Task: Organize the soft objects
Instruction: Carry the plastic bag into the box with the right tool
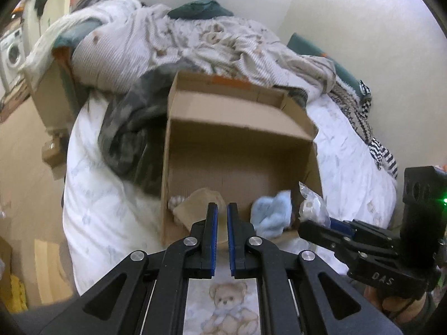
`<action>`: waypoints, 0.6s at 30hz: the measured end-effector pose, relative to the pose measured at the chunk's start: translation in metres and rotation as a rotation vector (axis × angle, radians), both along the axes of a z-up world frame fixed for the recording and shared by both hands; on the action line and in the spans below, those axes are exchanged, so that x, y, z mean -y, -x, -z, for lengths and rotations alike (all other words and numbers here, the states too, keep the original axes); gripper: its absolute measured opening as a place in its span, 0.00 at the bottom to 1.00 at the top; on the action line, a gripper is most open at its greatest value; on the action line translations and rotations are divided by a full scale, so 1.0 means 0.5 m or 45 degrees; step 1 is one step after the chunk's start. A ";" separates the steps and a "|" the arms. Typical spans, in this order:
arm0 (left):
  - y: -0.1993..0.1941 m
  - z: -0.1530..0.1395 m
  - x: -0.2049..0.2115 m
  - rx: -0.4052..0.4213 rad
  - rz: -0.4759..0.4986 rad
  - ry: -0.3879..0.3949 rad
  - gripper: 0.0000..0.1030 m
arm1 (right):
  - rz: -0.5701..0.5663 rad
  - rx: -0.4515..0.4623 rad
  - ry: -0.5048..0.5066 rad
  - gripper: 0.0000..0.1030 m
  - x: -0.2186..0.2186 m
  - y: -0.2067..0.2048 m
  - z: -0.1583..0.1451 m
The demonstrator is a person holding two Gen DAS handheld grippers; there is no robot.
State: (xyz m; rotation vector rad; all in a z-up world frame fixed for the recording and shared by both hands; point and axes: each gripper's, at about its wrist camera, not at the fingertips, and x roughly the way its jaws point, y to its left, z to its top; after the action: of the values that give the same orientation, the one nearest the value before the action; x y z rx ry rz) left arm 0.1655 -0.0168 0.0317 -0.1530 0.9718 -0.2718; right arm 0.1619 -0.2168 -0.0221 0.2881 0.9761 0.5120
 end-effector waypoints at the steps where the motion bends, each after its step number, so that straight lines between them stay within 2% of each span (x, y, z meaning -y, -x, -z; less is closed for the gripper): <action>1: -0.009 -0.007 0.004 0.013 0.008 -0.006 0.06 | -0.002 0.014 0.010 0.32 0.003 -0.011 -0.007; 3: -0.033 -0.017 0.010 0.037 0.028 -0.002 0.06 | 0.006 0.032 0.014 0.32 0.011 -0.032 -0.013; 5: -0.050 -0.017 0.015 0.059 0.072 0.050 0.06 | 0.025 0.044 0.009 0.32 0.023 -0.047 -0.013; 7: -0.066 0.013 0.020 0.049 0.118 0.064 0.06 | 0.055 0.032 -0.029 0.32 0.034 -0.057 0.004; 9: -0.071 0.050 0.017 0.013 0.082 0.062 0.06 | 0.076 -0.024 -0.065 0.32 0.043 -0.058 0.042; 12: -0.082 0.087 0.014 -0.071 0.006 0.082 0.06 | 0.076 -0.104 -0.035 0.32 0.033 -0.066 0.080; 15: -0.086 0.105 0.031 -0.098 0.036 0.036 0.06 | 0.023 -0.085 0.018 0.32 0.012 -0.075 0.082; 18: -0.082 0.119 0.051 -0.108 0.071 0.003 0.06 | 0.013 -0.123 0.029 0.32 0.006 -0.091 0.100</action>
State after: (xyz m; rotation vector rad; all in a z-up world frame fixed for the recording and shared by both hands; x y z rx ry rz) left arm 0.2066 -0.0421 -0.0277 -0.1405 1.0612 -0.3199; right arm 0.2072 -0.2198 -0.0722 0.2996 1.0729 0.4808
